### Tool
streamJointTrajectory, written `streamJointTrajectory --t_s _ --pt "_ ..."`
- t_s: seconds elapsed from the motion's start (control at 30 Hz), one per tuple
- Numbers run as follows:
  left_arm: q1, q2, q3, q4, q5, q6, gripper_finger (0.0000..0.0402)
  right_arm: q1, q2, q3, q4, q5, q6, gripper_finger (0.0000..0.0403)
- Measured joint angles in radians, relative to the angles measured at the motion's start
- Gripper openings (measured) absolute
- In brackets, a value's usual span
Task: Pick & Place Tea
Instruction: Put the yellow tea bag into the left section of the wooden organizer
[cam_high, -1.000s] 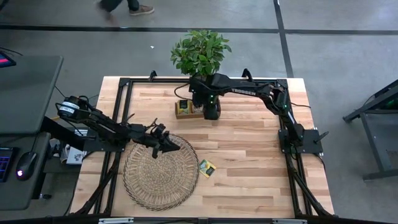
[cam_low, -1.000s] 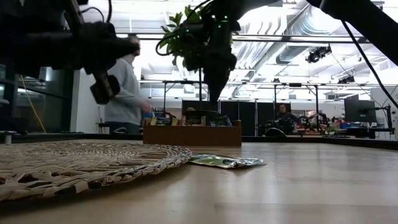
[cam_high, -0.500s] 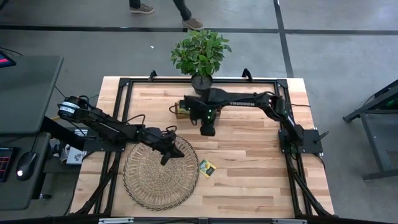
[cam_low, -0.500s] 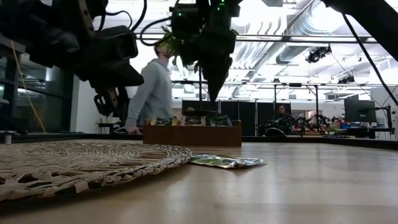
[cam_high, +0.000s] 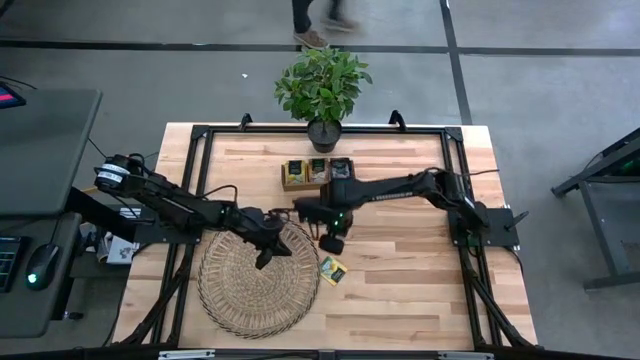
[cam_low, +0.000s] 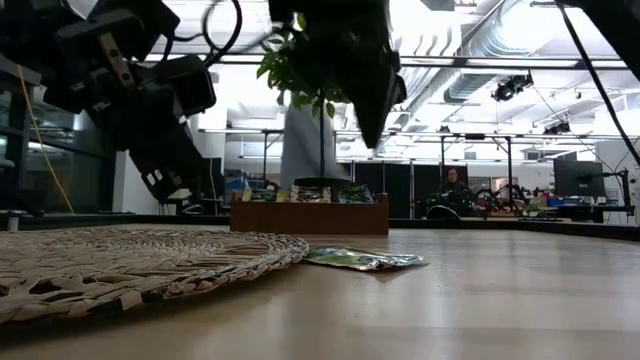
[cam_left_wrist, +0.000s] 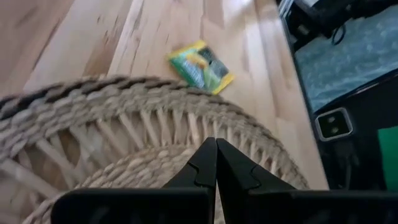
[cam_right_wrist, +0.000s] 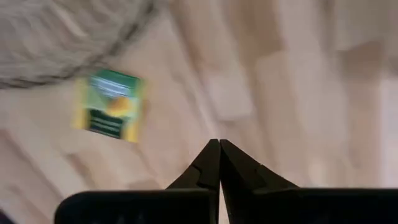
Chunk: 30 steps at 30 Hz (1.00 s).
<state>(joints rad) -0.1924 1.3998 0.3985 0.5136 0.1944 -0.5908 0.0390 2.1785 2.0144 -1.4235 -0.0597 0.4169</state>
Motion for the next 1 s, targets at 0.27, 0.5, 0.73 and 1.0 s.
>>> streamJointTrajectory --t_s 0.27,0.5,0.73,1.0 --pt "0.016 0.011 0.000 -0.054 0.047 -0.016 0.0000 0.118 0.000 0.000 0.121 -0.055 0.151 0.0001" --pt "0.016 0.011 0.000 -0.099 0.115 -0.053 0.0000 0.250 0.000 0.000 0.256 -0.017 0.316 0.0000" --pt "0.016 0.012 0.000 -0.105 0.177 -0.098 0.0000 0.471 0.000 0.000 0.413 0.211 0.653 0.0000" --pt "0.016 0.014 0.196 -0.380 0.220 0.057 0.0000 0.672 0.020 0.001 0.450 0.518 1.183 0.0000"
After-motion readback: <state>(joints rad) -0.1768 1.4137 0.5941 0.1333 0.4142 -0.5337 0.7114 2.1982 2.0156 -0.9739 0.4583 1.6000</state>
